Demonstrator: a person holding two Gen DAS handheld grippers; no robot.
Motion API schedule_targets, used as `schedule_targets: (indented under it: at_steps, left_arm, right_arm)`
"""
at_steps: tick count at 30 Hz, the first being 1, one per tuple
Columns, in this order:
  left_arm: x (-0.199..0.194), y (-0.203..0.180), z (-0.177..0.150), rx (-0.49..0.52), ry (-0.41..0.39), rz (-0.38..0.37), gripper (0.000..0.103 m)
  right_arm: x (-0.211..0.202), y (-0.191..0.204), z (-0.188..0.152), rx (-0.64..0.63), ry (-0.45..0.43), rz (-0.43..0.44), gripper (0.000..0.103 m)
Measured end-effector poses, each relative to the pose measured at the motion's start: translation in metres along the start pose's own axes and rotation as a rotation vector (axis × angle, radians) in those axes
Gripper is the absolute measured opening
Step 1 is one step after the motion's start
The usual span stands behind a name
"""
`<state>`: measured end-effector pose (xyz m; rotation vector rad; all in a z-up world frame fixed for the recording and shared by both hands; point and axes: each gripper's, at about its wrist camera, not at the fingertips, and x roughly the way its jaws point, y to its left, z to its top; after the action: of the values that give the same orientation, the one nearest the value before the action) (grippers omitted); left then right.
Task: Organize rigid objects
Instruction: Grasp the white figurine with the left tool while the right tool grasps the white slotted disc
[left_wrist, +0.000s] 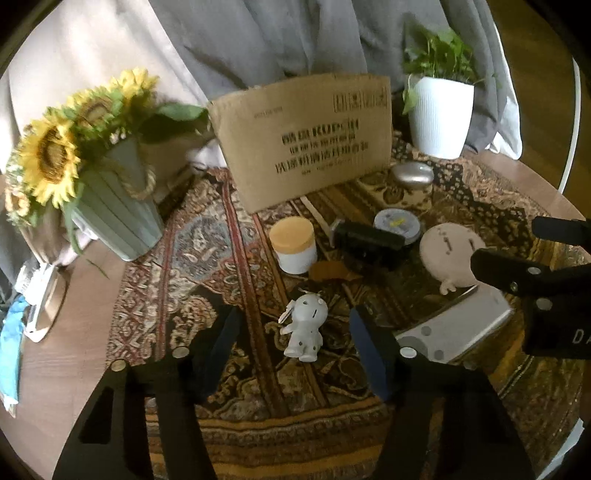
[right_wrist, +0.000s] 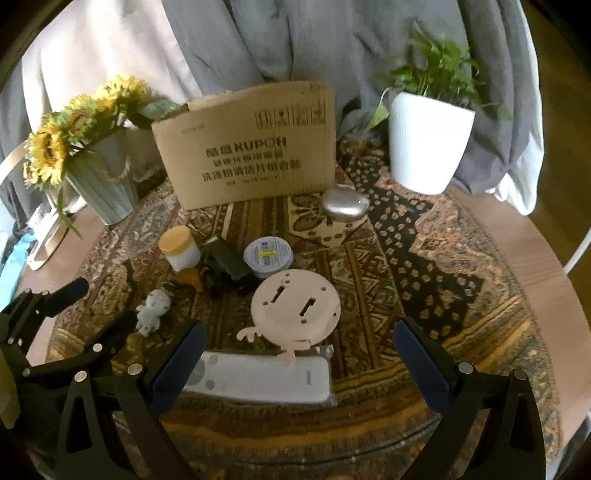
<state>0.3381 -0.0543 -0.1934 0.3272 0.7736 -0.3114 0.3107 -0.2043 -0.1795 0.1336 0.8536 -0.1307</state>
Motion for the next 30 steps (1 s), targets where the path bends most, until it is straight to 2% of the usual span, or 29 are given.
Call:
schedule_targets:
  at_steps: [6, 17, 23, 27, 30]
  left_arm:
    - [0.023, 0.002, 0.003, -0.013, 0.030, -0.035, 0.055]
    - [0.052, 0.001, -0.001, -0.036, 0.106, -0.085, 0.038]
    - [0.058, 0.000, -0.001, -0.050, 0.112, -0.091, 0.033]
    - [0.059, 0.001, 0.000, -0.077, 0.106, -0.100, 0.028]
    - [0.059, 0.001, 0.001, -0.097, 0.107, -0.104, 0.027]
  right_arm:
    - [0.025, -0.003, 0.005, 0.020, 0.019, 0.018, 0.102]
    - [0.059, -0.005, 0.007, 0.028, 0.075, 0.030, 0.099]
    - [0.071, -0.006, 0.007, 0.030, 0.096, 0.041, 0.090]
    - [0.078, -0.006, 0.008, 0.042, 0.112, 0.067, 0.077]
    - [0.078, -0.004, 0.007, 0.033, 0.111, 0.080, 0.075]
